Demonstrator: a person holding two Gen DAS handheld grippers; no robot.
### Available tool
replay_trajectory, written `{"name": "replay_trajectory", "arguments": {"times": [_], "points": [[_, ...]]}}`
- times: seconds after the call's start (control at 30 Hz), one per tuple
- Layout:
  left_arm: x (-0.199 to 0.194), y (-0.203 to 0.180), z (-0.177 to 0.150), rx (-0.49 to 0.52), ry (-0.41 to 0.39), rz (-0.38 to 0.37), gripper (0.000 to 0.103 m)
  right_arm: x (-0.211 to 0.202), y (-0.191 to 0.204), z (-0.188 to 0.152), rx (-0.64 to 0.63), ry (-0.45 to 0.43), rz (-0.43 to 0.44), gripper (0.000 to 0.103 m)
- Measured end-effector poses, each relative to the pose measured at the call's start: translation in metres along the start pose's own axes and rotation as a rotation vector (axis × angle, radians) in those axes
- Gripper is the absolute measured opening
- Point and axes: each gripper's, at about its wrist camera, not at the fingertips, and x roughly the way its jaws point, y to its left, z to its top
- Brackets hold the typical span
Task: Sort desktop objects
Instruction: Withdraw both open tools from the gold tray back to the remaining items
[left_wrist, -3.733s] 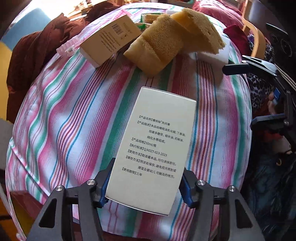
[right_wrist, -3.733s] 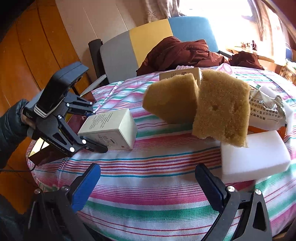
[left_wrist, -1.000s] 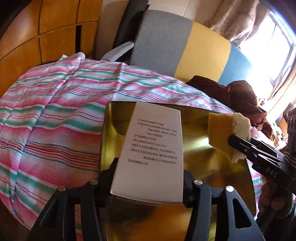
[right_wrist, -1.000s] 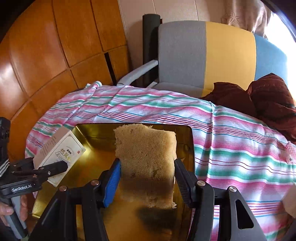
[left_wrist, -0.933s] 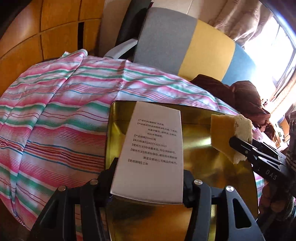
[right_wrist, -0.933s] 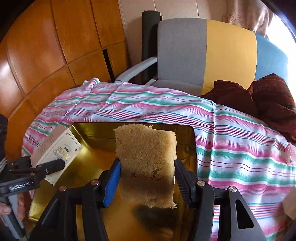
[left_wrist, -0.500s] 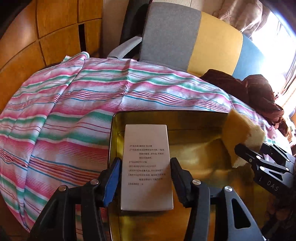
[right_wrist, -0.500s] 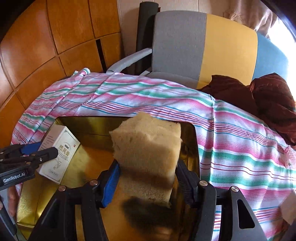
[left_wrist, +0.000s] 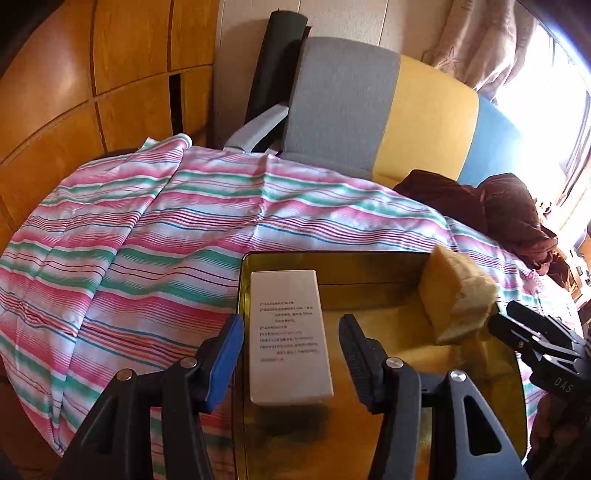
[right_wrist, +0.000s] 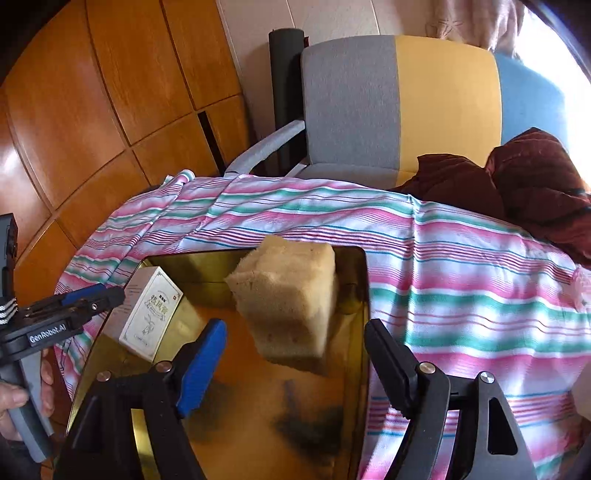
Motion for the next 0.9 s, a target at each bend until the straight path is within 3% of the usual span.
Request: {"name": "replay_trajectory", "arguments": {"times": [0.17,0.33,0.67,0.9], "points": [[-0.022,-0.022,-0.016,0.029,-0.029,-0.073,0.057,-0.031,-0.011,-0.025,0.026,-0.054,0.008,0.078],[-0.038,-0.053,-0.034,0.072,-0.042,-0.143,0.058,-0.066,-0.023,-0.051,0.046,-0.112,0.004,0.085],[-0.058,-0.125,-0.074,0.180,-0.038,-0.290,0.059,-0.114,-0.049,-0.104,0.087,-0.162,-0.056,0.088],[-0.072,-0.186,-0.099,0.293,-0.012,-0.411,0.060,-0.141,-0.085,-0.148,0.140,-0.154,-0.147,0.088]]}}
